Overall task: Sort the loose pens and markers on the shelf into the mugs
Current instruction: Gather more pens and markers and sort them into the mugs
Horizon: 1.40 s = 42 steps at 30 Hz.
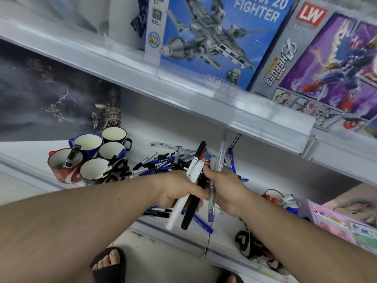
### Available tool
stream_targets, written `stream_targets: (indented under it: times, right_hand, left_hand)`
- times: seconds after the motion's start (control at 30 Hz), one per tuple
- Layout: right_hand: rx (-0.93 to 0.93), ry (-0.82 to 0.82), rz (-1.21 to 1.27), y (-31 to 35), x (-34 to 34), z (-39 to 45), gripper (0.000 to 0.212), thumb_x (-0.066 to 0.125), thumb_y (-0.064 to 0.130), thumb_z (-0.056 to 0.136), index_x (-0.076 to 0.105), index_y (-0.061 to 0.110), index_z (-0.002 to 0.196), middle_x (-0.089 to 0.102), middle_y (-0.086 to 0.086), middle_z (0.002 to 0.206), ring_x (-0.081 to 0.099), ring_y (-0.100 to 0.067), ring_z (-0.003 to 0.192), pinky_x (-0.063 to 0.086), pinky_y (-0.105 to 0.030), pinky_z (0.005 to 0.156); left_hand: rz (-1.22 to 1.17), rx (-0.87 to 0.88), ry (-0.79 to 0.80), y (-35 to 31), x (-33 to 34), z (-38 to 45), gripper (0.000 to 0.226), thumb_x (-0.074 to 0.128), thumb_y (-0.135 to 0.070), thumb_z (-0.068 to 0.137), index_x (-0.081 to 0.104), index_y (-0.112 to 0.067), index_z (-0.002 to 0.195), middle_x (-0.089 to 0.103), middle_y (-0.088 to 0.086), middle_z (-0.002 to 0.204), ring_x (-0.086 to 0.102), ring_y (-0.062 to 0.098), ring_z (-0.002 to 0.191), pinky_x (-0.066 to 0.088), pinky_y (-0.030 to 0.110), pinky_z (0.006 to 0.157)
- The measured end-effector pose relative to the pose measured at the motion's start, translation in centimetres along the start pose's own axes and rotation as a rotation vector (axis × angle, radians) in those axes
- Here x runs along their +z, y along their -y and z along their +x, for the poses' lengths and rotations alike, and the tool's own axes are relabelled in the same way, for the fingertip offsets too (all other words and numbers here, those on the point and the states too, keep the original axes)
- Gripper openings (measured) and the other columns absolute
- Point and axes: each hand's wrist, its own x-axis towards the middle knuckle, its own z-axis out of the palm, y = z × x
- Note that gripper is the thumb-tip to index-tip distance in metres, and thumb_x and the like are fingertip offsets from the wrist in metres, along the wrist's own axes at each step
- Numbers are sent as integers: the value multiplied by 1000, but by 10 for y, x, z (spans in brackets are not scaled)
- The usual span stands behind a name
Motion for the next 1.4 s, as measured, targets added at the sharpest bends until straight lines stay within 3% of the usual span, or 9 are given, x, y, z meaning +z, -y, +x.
stream_targets:
  times: [0.13, 0.33, 0.5, 0.6, 0.83, 0.97, 1.1, 1.27, 1.4]
  right_hand:
    - [150, 65, -17, -3, -12, -21, 28, 54, 29, 99, 62, 4, 108, 63, -8, 81, 43, -14, 50, 36, -28, 51]
    - [268, 384, 71, -4, -6, -39, 36, 53, 22, 74, 64, -1, 100, 64, -16, 91, 42, -16, 54, 35, -28, 56]
    - [192, 427, 92, -4, 21, -32, 30, 49, 10, 66, 59, 2, 93, 62, -12, 86, 44, -18, 54, 38, -29, 54]
    - [146, 493, 68, -5, 38, -33, 20, 51, 6, 58, 55, 8, 78, 57, -5, 69, 42, -18, 54, 36, -29, 55]
    - [116, 510, -77, -7, 54, -34, 17, 46, -4, 68, 54, -1, 83, 57, -11, 66, 54, -27, 59, 42, -34, 57]
    - [198, 536, -267, -13, 41, -33, 27, 49, -7, 80, 58, -10, 105, 65, -26, 98, 65, -31, 70, 50, -36, 63]
    - [236, 557, -414, -19, 33, -37, 7, 53, 9, 97, 58, 5, 99, 62, -10, 69, 58, -25, 57, 45, -30, 53]
    - [110, 510, -453, -23, 37, -36, 21, 54, 24, 100, 55, 7, 87, 57, -4, 58, 48, -19, 46, 34, -28, 49]
    - [119, 549, -440, -16, 42, -41, 21, 53, 22, 101, 54, 9, 85, 61, -6, 61, 51, -18, 45, 37, -27, 48]
  left_hand:
    - [-52, 13, -90, 7, -9, -8, 10, 66, 7, 83, 63, 2, 91, 63, 13, 66, 64, 23, 63, 58, 37, 76]
    - [-144, 140, -198, 16, -3, -24, 11, 70, 0, 83, 70, -6, 74, 60, 8, 61, 57, 17, 54, 53, 31, 60]
    - [-204, 249, -329, 12, -22, -46, 21, 76, -12, 76, 70, -13, 56, 60, 4, 56, 54, 16, 52, 46, 28, 59]
    - [-193, 287, -289, 9, -28, -57, 15, 84, -16, 62, 70, -11, 64, 58, 9, 61, 54, 22, 59, 48, 31, 64]
    - [-250, 334, -403, 6, -22, -69, 4, 71, 4, 80, 71, 0, 82, 63, 7, 59, 60, 17, 53, 50, 25, 53]
    - [-328, 331, -526, 3, -37, -74, 20, 75, -6, 81, 71, 5, 98, 64, 4, 62, 59, 14, 58, 50, 22, 55]
    - [-346, 318, -539, -4, -44, -71, 30, 79, -15, 79, 70, 9, 94, 57, 5, 58, 54, 16, 56, 48, 25, 58]
    - [-340, 276, -441, -5, -39, -68, 12, 75, -13, 81, 69, -3, 79, 60, 2, 57, 55, 11, 50, 47, 21, 53]
    - [-266, 218, -215, 3, -28, -67, 25, 68, -2, 83, 70, 5, 106, 59, 1, 58, 55, 12, 54, 50, 22, 57]
